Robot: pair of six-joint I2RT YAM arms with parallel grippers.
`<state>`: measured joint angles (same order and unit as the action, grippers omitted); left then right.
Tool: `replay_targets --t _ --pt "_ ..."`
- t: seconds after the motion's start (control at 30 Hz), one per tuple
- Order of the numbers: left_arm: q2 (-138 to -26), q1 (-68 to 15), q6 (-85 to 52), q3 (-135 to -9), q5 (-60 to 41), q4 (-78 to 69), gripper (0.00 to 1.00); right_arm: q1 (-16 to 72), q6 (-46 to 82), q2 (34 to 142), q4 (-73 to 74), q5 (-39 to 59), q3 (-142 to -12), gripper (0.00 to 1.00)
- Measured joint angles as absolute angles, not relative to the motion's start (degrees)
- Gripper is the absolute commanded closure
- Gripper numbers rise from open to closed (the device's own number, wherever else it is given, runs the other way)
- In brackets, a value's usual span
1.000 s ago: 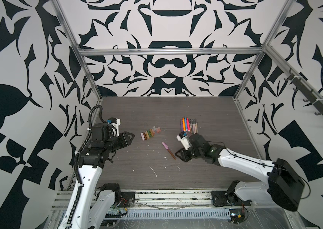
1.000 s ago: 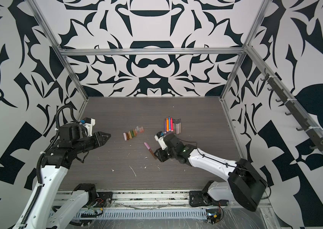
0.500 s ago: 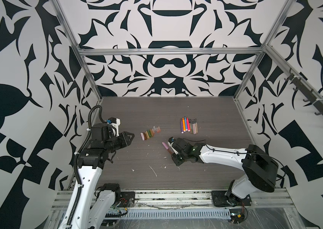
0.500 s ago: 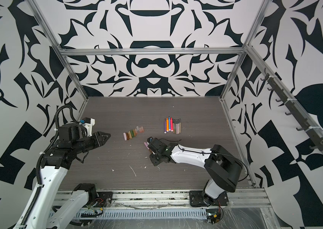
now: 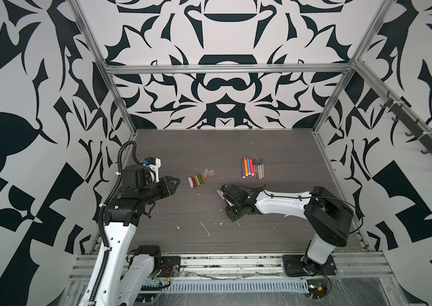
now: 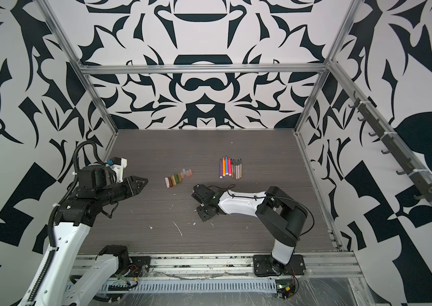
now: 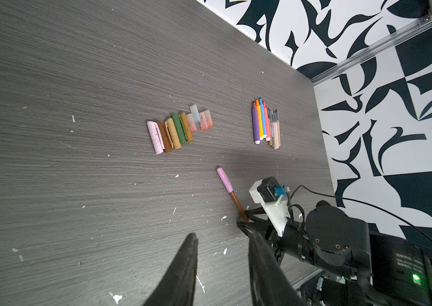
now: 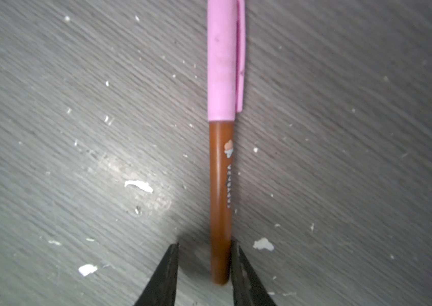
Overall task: Open the pen caps
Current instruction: 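Move the right gripper to the pink-capped brown pen and grasp it, then lift the pink-capped brown pen toward the left gripper while the left gripper reaches over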
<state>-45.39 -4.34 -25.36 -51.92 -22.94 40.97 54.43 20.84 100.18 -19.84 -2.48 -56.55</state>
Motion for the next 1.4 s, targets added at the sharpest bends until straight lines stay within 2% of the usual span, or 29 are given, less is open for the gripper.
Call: replay_targets --t 0.07,0.2,0.5,0.73,0.83,1.1,1.4 --pt "-45.2 -4.3 -25.3 -51.9 -23.2 41.0 0.64 54.3 20.9 101.3 -20.4 -2.8 -58.0 0.73" --pt "-44.8 -4.3 -25.2 -51.9 -23.4 40.9 0.64 54.0 21.1 103.2 -20.5 -2.8 -60.3 0.89" --pt "-45.5 -4.3 -25.0 -51.9 -23.4 40.9 0.63 54.0 21.1 100.4 -20.5 -1.7 -58.7 1.0" --pt "-49.9 -4.4 -26.5 -51.8 -24.9 40.1 0.65 54.0 22.7 87.9 -20.1 3.6 -54.0 1.0" --pt "-52.2 -6.0 -30.4 -49.4 -26.4 35.2 0.65 54.0 24.5 84.6 -19.2 5.1 -53.7 1.0" --pt "-63.5 -22.2 -43.3 -44.5 -23.3 21.9 0.64 54.0 28.6 80.2 -18.2 8.0 -52.0 1.0" --pt "-74.7 -31.4 -51.3 -44.7 -19.8 11.3 0.64 54.0 29.9 77.5 -18.1 9.4 -52.0 1.0"
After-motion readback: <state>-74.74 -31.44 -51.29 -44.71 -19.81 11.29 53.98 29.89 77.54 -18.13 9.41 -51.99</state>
